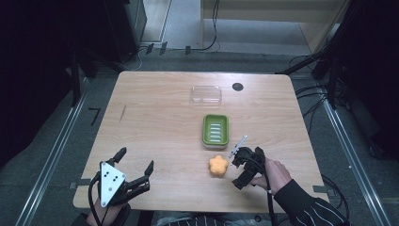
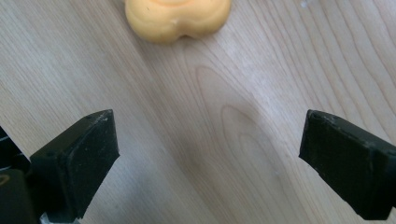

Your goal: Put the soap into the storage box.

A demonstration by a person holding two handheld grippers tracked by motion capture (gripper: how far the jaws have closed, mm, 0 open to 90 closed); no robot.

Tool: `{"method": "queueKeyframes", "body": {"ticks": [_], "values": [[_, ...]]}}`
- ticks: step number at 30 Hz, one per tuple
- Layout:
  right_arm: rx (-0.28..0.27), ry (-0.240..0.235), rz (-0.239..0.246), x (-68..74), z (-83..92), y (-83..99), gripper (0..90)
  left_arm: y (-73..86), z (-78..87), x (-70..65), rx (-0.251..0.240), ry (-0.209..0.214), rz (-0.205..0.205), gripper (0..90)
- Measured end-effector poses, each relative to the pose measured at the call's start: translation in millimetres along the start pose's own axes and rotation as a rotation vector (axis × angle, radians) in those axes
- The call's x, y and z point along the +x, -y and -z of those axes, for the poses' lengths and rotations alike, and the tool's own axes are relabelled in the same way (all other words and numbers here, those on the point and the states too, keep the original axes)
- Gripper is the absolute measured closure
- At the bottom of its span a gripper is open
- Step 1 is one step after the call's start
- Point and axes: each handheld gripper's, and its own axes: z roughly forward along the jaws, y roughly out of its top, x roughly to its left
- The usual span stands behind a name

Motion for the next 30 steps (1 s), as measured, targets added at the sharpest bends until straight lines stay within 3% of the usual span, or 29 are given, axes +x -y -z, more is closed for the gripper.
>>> {"method": "queueKeyframes", "body": {"ticks": [11, 21, 30], "values": [[0.013, -0.008, 0.032, 5.6, -7.2, -18.6, 3.0, -0.1, 0.2, 0.1, 0.003, 0.003, -0.004, 13.0], [0.01, -0.028, 0.03, 7.1, -12.1, -31.4, 1.8, -0.1, 0.4, 0.3, 0.003, 0.005, -0.007, 13.0], [0.02, -0.028, 0.069, 12.5, -19.1, -42.7, 1.8, -0.1, 0.4, 0.3, 0.003, 0.004, -0.007, 13.0]]}}
